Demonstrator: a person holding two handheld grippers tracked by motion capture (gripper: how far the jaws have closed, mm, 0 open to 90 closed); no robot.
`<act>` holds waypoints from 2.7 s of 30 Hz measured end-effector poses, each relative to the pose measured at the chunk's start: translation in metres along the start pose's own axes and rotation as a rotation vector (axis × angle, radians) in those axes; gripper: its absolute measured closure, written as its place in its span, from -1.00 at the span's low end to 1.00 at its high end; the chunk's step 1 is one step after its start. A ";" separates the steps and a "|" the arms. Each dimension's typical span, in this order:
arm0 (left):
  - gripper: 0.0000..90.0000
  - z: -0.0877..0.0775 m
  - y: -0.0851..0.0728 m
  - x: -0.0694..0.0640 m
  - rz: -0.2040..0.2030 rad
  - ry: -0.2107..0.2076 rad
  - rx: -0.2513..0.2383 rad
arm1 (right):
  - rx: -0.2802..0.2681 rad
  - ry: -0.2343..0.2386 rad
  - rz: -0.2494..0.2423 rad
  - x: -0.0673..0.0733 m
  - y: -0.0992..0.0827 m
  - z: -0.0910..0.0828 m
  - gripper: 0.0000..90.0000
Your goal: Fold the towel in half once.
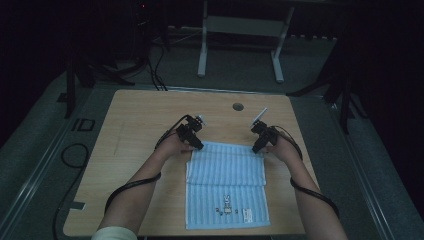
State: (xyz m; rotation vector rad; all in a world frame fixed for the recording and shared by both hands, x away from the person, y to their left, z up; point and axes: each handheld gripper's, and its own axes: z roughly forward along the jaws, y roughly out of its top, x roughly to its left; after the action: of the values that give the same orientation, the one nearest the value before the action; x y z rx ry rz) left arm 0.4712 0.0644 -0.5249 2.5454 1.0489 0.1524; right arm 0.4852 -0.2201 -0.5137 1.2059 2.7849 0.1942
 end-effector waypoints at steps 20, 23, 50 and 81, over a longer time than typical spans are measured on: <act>0.87 -0.014 0.003 -0.013 0.070 -0.047 -0.049 | -0.014 0.004 -0.036 0.010 0.005 -0.016 0.86; 0.87 -0.032 0.008 -0.009 0.063 -0.025 -0.088 | -0.066 -0.018 -0.040 0.009 0.011 -0.035 0.86; 0.86 -0.174 -0.011 -0.015 0.117 0.054 -0.373 | -0.459 -0.187 -0.200 0.036 0.011 -0.183 0.85; 0.83 -0.086 -0.141 -0.134 0.280 -0.183 -0.245 | -0.373 0.026 -0.255 0.121 -0.165 -0.074 0.83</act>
State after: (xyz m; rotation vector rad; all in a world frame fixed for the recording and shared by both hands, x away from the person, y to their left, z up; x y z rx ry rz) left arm 0.2621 0.0886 -0.4940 2.4145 0.5659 0.1123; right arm 0.2741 -0.2490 -0.4715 0.7614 2.7206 0.6735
